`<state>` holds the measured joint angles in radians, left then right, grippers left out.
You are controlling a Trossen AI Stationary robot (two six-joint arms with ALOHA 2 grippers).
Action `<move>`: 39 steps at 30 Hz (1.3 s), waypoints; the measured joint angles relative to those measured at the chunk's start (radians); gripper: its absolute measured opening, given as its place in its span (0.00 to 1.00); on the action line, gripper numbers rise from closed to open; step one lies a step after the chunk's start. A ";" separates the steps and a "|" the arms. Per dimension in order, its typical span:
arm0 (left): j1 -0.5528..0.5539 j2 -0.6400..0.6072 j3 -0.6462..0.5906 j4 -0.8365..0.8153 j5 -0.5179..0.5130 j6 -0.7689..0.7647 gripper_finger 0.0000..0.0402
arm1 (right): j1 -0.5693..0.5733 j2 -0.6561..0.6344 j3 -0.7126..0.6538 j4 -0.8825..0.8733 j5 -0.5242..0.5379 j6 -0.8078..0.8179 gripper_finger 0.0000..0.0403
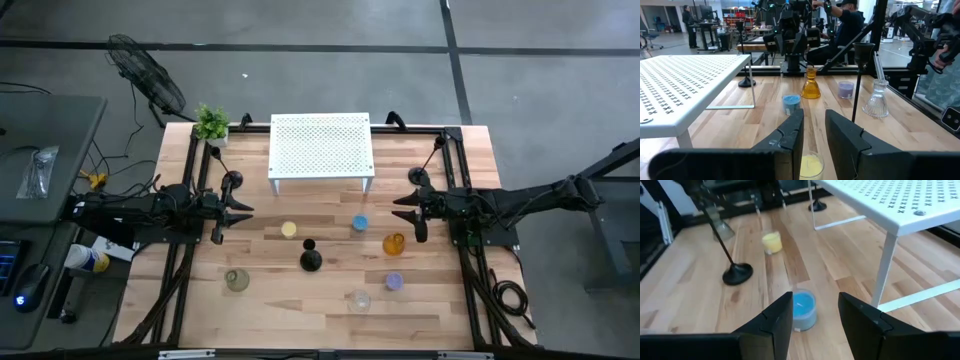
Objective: Pick & Place candle stick holders
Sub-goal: Put the blue scented candle on the shelf
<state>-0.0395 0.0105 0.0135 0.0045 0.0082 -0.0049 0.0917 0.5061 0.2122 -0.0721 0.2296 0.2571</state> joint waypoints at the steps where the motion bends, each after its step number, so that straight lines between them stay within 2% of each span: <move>1: 0.000 0.000 0.000 0.000 0.000 0.000 0.19 | 0.000 0.027 0.017 -0.010 0.002 0.004 0.38; 7: 0.000 0.000 0.000 0.000 0.000 0.000 0.19 | 0.000 0.187 0.136 -0.059 -0.030 0.004 0.38; 13: 0.000 0.000 0.000 0.000 0.000 0.000 0.19 | 0.004 0.337 0.233 -0.094 -0.146 0.003 0.38; 17: 0.000 0.000 0.000 0.000 0.000 0.000 0.19 | 0.021 0.444 0.297 -0.099 -0.153 0.021 0.38; 20: 0.000 0.000 0.000 0.000 0.000 0.000 0.19 | 0.017 0.523 0.346 -0.097 -0.153 0.138 0.38; 26: 0.000 0.000 0.000 0.000 0.000 0.000 0.19 | -0.036 0.653 0.403 -0.116 -0.158 0.551 0.38; 29: 0.000 0.000 0.000 0.000 0.000 0.000 0.19 | -0.062 0.713 0.442 -0.181 -0.181 0.708 0.38; 32: 0.000 0.000 0.000 0.000 0.000 0.000 0.19 | -0.087 0.765 0.480 -0.253 -0.213 0.806 0.38; 39: 0.000 0.000 0.000 0.000 0.000 0.000 0.19 | -0.102 0.856 0.558 -0.339 -0.231 0.920 0.38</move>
<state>-0.0395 0.0107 0.0135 0.0045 0.0080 -0.0048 -0.0101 1.3624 0.7703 -0.4108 -0.0018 1.1774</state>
